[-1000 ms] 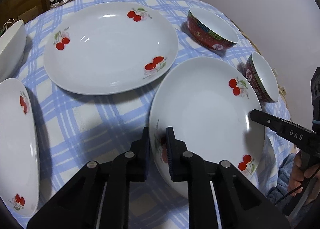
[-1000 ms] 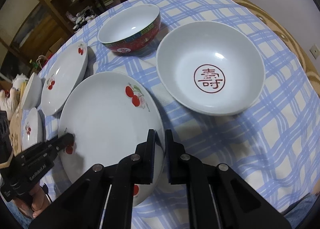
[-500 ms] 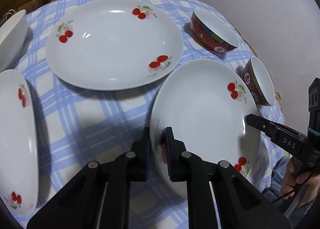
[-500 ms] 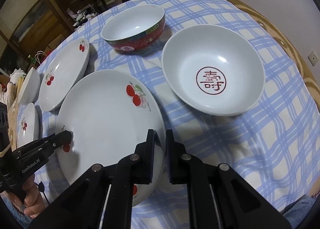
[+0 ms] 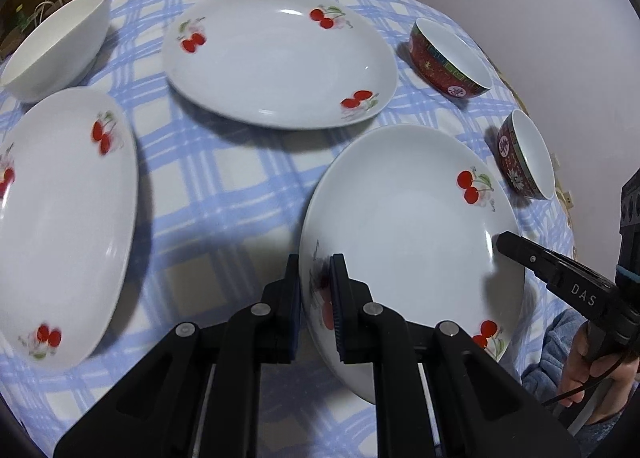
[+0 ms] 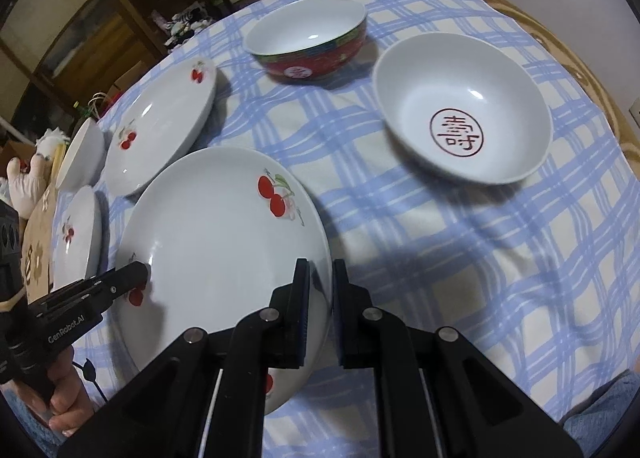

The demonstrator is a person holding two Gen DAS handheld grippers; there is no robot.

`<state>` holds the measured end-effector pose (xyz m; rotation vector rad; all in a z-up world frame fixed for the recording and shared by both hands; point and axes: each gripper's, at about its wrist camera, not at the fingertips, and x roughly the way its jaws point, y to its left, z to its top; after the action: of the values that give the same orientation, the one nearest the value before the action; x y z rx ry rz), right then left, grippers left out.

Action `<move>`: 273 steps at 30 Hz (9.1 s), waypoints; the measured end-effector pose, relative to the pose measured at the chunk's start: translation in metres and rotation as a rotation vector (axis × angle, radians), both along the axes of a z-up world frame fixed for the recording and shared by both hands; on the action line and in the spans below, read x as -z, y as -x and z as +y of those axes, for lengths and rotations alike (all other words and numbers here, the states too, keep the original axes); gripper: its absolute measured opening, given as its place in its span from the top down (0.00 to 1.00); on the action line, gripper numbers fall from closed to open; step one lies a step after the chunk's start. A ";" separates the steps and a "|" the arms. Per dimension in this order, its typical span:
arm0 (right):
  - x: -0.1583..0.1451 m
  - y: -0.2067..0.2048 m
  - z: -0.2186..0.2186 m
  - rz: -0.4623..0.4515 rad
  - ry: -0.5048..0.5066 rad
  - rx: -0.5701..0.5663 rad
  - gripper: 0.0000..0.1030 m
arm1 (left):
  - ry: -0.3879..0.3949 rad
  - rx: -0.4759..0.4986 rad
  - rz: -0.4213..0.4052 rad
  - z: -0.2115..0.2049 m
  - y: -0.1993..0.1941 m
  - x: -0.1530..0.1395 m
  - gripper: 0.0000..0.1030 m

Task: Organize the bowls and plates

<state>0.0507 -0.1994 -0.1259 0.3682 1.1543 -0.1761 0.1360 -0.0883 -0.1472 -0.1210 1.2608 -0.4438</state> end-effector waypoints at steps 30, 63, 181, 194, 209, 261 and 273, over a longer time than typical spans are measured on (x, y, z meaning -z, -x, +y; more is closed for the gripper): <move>0.004 0.024 0.045 0.078 0.039 -0.123 0.89 | -0.102 0.020 0.086 0.024 0.027 0.006 0.83; 0.010 0.026 0.055 0.097 0.067 -0.130 0.89 | -0.117 -0.005 0.056 0.032 0.032 0.007 0.84; 0.012 -0.113 0.239 -0.196 0.190 -0.418 0.16 | -0.324 -0.416 0.057 0.234 -0.054 0.010 0.42; 0.023 -0.115 0.230 -0.160 0.051 -0.396 0.58 | -0.175 -0.454 0.135 0.256 -0.058 0.015 0.80; 0.039 -0.114 0.246 -0.131 0.004 -0.431 0.86 | -0.141 -0.431 0.149 0.256 -0.071 0.022 0.83; -0.058 -0.020 0.133 -0.135 0.048 -0.213 0.91 | -0.038 -0.112 -0.036 0.129 0.009 -0.057 0.87; -0.062 0.011 0.093 -0.109 0.087 -0.185 0.91 | -0.054 -0.037 -0.020 0.077 0.024 -0.050 0.87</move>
<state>0.0394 -0.1067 -0.0639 0.1905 1.0630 -0.0439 0.1119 -0.0114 -0.0975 -0.0941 1.2479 -0.3777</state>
